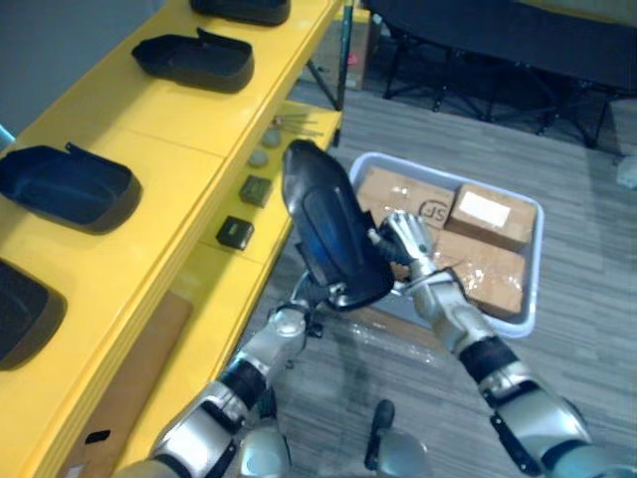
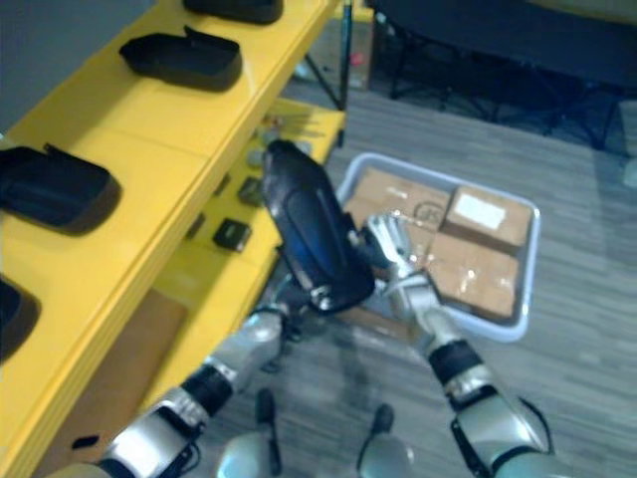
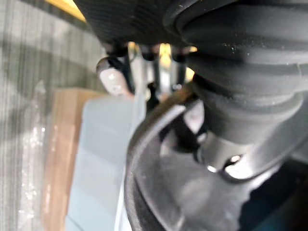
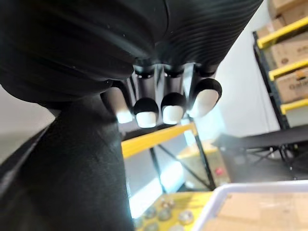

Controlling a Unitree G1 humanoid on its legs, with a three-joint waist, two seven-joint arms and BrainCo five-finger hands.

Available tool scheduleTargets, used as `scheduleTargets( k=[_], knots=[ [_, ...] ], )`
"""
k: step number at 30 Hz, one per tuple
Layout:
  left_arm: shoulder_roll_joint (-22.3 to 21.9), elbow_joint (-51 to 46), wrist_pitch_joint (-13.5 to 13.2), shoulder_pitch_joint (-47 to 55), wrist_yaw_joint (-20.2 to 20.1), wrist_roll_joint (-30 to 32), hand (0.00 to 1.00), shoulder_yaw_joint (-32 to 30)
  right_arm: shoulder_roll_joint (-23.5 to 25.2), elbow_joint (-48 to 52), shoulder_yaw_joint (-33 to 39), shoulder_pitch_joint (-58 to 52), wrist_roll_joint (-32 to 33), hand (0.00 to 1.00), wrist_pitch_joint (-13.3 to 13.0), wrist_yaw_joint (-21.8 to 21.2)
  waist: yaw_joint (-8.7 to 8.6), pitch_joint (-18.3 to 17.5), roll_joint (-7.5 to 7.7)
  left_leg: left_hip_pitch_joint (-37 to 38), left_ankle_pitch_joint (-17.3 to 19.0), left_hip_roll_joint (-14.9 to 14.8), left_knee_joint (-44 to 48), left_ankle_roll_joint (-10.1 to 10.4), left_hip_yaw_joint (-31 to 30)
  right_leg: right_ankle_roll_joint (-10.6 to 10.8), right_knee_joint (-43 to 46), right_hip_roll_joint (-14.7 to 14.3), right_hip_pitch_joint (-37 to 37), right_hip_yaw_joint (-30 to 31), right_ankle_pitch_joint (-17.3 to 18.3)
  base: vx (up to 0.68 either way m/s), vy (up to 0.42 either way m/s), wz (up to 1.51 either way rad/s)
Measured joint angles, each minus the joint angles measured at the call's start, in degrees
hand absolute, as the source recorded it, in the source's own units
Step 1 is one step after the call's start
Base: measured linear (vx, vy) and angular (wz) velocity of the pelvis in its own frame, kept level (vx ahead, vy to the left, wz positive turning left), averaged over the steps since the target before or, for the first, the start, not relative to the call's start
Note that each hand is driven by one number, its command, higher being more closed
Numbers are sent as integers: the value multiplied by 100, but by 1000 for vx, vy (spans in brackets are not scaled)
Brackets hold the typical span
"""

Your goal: Walk over and take plastic housings, then place them on the shelf

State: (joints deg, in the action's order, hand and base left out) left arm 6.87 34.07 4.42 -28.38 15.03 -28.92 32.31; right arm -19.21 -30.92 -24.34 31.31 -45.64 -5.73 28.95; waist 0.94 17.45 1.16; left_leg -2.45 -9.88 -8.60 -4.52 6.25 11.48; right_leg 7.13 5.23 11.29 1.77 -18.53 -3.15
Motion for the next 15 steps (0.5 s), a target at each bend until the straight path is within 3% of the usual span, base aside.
scheduleTargets(
  k=[4, 12, 13, 15],
  knots=[
    [-51, 8, -274, 223, -16, -256, 100, 3, 94, 57, 10, -204, 111, 100, 0, 137, 6, -25, 42, 27, 3, -2, -5, 0, 17, 1, 0, 0, -11, 14, 0, 0, 0, 0],
    [-54, 7, -560, 356, -57, -497, 100, 51, 198, 122, 13, -548, 356, 100, 15, 508, 35, -107, 113, 46, 12, 4, -7, 2, 13, 10, -114, -9, -88, -6, -6, 0, 0, 0],
    [-54, 6, -597, 363, -56, -490, 100, 72, 199, 127, 12, -593, 443, 0, 41, 519, 42, -145, 128, 49, 19, 7, -7, 2, 14, 12, -128, -8, -98, -7, -7, 0, 0, 0],
    [-54, 6, -669, 363, -55, -498, 100, 164, 214, 158, 12, -658, 508, 0, 54, 622, 47, -200, 146, 50, 28, 10, -7, 4, 14, 17, -155, -9, -111, -8, -11, 0, 0, 0]
  ],
)
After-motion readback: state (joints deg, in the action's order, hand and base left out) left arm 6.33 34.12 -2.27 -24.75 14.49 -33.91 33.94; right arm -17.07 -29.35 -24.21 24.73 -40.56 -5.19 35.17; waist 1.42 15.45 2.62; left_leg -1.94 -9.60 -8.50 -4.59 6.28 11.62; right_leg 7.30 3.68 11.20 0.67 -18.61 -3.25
